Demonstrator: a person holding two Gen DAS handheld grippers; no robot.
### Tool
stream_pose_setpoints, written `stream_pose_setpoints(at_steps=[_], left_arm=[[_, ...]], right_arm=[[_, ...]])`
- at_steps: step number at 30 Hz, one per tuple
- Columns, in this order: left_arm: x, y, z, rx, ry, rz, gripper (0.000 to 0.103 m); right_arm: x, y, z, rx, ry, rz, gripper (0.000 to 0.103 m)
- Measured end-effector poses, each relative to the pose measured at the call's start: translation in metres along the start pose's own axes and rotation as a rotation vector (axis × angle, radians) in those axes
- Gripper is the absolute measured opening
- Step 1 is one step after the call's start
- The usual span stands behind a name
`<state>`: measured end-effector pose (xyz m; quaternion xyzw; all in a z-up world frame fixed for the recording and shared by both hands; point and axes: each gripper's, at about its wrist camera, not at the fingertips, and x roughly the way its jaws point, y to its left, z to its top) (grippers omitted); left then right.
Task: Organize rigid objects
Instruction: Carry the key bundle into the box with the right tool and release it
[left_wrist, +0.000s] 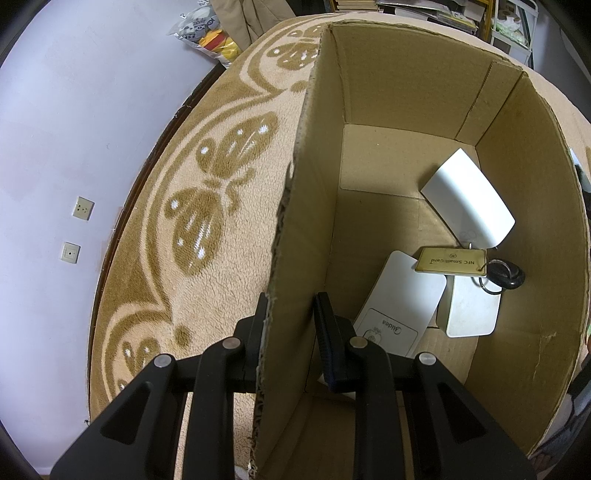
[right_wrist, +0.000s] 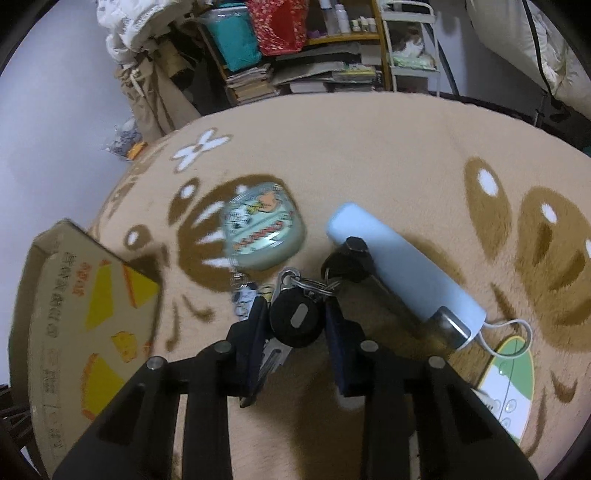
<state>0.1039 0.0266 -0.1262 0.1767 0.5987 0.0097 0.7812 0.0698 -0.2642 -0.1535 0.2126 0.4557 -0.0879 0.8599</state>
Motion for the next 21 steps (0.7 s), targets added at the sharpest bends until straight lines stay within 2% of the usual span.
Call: stream_pose_setpoints(at_steps=[10,21], left_arm=[[0.000,0.000,0.000,0.001,0.000,0.001,0.023],[0.000,0.000,0.000,0.001,0.000,0.002,0.023]], right_arm=[[-0.024,0.030,0.000,-0.078,-0.068,0.047,0.033],[-0.039,0.041,0.002,-0.098,-0.106,0.089,0.033]])
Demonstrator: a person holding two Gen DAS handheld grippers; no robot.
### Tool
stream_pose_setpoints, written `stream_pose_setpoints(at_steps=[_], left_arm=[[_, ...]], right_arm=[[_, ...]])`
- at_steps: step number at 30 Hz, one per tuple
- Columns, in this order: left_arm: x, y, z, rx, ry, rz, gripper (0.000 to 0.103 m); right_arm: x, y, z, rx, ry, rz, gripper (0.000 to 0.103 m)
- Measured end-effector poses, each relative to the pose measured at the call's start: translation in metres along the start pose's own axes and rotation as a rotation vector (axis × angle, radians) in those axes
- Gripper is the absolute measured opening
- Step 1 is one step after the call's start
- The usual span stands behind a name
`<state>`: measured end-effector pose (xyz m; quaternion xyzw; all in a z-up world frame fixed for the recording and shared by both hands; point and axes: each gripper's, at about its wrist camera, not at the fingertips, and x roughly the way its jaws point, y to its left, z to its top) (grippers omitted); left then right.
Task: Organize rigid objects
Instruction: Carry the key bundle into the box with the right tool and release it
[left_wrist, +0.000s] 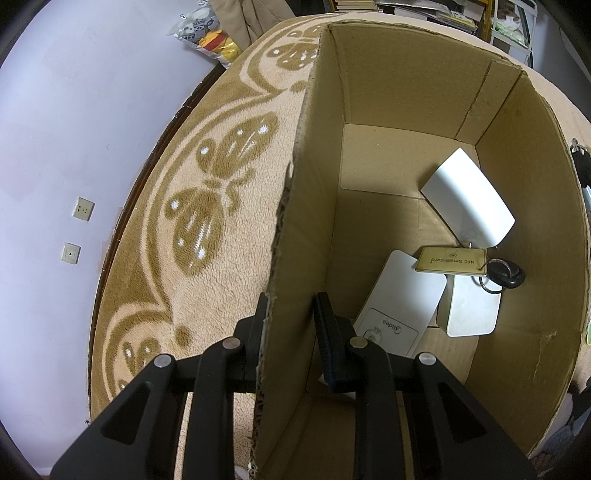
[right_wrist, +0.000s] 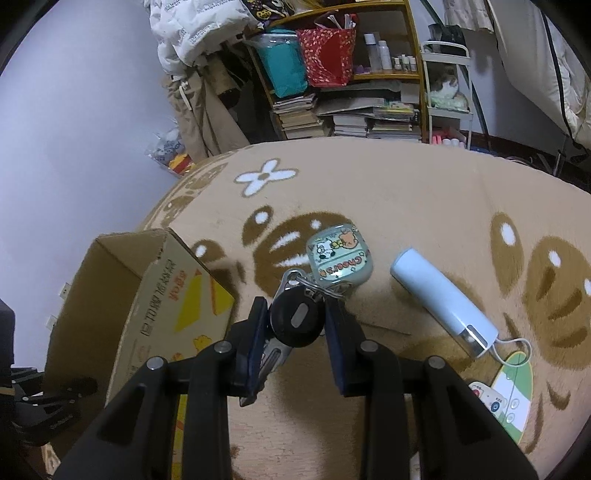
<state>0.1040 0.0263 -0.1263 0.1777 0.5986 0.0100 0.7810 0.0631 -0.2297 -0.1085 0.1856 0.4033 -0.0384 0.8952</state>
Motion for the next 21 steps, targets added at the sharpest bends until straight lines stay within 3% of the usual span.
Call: stream_pose_setpoints(at_steps=[11,21], left_arm=[[0.000,0.000,0.000,0.000,0.000,0.000,0.023],[0.000,0.000,0.000,0.000,0.000,0.000,0.022]], right_arm=[[-0.025,0.021,0.006,-0.042,-0.077,0.043,0.033],[-0.051,0.058,0.008,-0.124,-0.156,0.140,0.033]])
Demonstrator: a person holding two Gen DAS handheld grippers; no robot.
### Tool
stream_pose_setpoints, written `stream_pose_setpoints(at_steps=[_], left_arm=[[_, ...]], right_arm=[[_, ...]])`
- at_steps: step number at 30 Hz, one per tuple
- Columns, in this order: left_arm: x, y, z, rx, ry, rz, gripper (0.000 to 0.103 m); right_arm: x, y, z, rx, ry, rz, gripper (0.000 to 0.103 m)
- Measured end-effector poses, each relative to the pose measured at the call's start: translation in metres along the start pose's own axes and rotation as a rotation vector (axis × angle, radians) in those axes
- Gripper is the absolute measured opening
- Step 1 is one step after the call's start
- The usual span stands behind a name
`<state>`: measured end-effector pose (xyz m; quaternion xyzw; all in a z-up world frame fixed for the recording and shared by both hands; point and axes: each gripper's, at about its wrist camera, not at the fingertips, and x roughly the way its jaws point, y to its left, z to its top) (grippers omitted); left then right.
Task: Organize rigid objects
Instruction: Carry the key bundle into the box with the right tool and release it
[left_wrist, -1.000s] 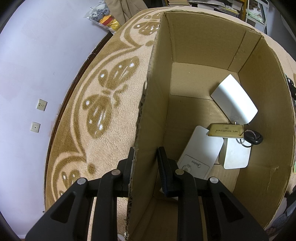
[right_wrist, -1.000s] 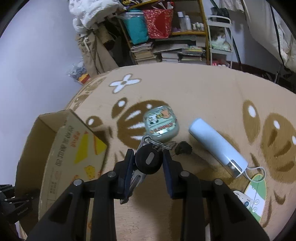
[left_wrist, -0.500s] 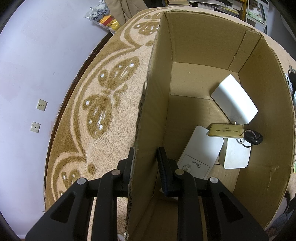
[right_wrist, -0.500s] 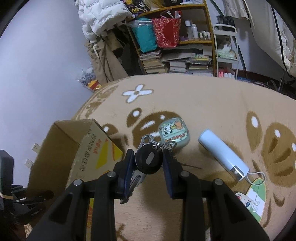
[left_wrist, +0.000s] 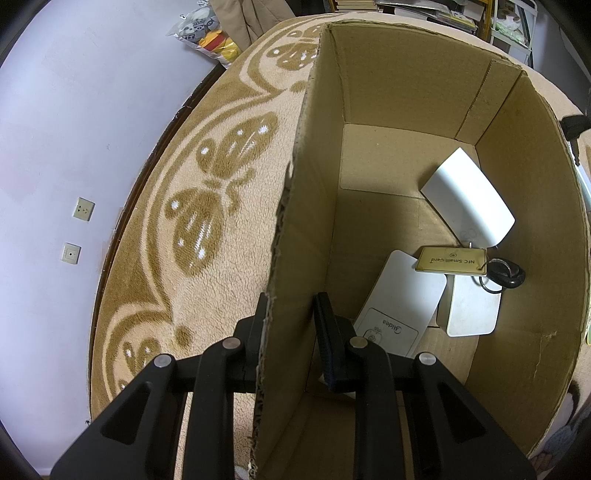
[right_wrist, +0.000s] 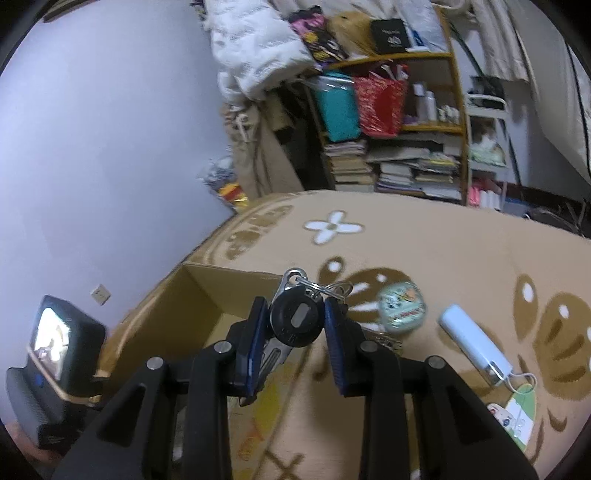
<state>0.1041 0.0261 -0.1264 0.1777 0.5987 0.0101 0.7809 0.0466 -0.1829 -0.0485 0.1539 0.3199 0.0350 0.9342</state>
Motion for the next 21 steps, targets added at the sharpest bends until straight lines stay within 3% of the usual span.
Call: stream_pose_setpoints(at_steps=[21], left_arm=[[0.001,0.000,0.000,0.002,0.000,0.002,0.022]], right_arm=[[-0.009,0.070,-0.020,-0.162,0.000,0.164,0.033]])
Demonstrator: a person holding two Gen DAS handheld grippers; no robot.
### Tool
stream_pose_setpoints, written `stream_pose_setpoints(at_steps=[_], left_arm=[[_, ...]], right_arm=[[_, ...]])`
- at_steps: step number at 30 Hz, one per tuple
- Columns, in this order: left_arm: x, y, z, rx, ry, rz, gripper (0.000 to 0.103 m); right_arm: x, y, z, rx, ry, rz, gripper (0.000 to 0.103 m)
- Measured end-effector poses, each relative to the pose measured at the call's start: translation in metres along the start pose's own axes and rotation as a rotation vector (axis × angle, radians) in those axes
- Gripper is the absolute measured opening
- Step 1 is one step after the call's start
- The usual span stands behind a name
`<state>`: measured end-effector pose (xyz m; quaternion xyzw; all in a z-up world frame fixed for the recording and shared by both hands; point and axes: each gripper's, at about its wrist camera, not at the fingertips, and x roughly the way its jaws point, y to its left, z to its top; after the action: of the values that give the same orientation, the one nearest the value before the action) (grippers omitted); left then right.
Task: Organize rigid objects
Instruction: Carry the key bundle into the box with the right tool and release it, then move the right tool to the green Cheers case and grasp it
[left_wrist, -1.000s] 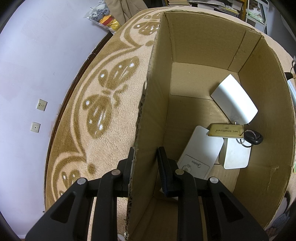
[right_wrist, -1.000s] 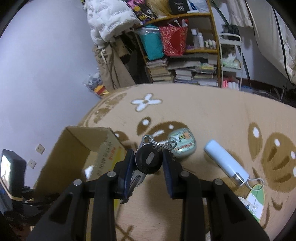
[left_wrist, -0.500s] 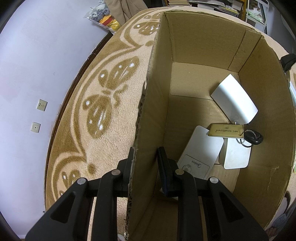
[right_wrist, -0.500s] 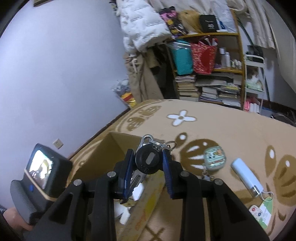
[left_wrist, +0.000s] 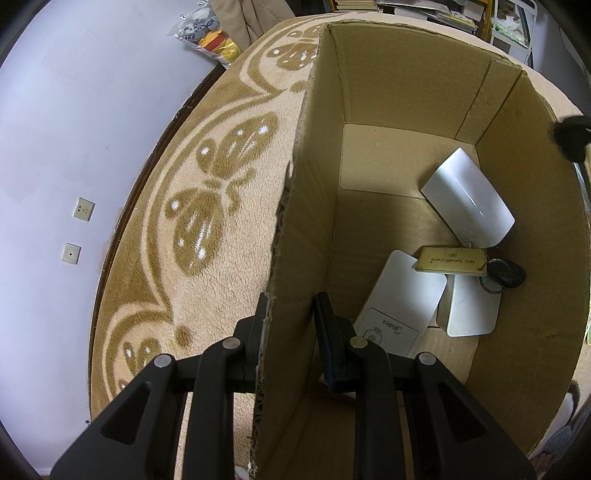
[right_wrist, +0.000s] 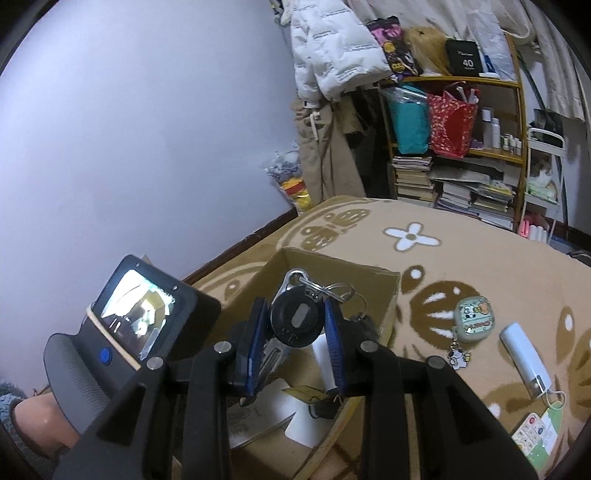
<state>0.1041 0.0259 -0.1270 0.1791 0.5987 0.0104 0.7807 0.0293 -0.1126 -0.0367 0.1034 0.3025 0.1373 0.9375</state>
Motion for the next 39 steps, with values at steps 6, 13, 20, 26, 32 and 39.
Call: stream_pose_setpoints(at_steps=[6,13,20,26,32,39], left_arm=[[0.000,0.000,0.000,0.000,0.000,0.000,0.022],[0.000,0.000,0.000,-0.001,0.000,-0.001,0.022],[0.000,0.000,0.000,-0.002,0.001,-0.003,0.023],[0.000,0.000,0.000,0.000,0.002,0.001,0.023],[0.000,-0.002,-0.001,0.002,0.002,0.003,0.023],[0.000,-0.002,-0.001,0.002,0.002,0.003,0.023]], right_arm=[[0.010,-0.001,-0.007,-0.002,0.043,-0.004,0.033],[0.021,-0.003,-0.014,-0.004,0.094,-0.022,0.033],[0.017,-0.003,-0.013,-0.008,0.089,-0.019,0.046],[0.009,-0.009,-0.007,-0.005,0.063,-0.057,0.067],[0.002,-0.036,0.000,0.053,0.038,-0.126,0.082],[0.001,-0.073,0.007,0.101,0.030,-0.217,0.083]])
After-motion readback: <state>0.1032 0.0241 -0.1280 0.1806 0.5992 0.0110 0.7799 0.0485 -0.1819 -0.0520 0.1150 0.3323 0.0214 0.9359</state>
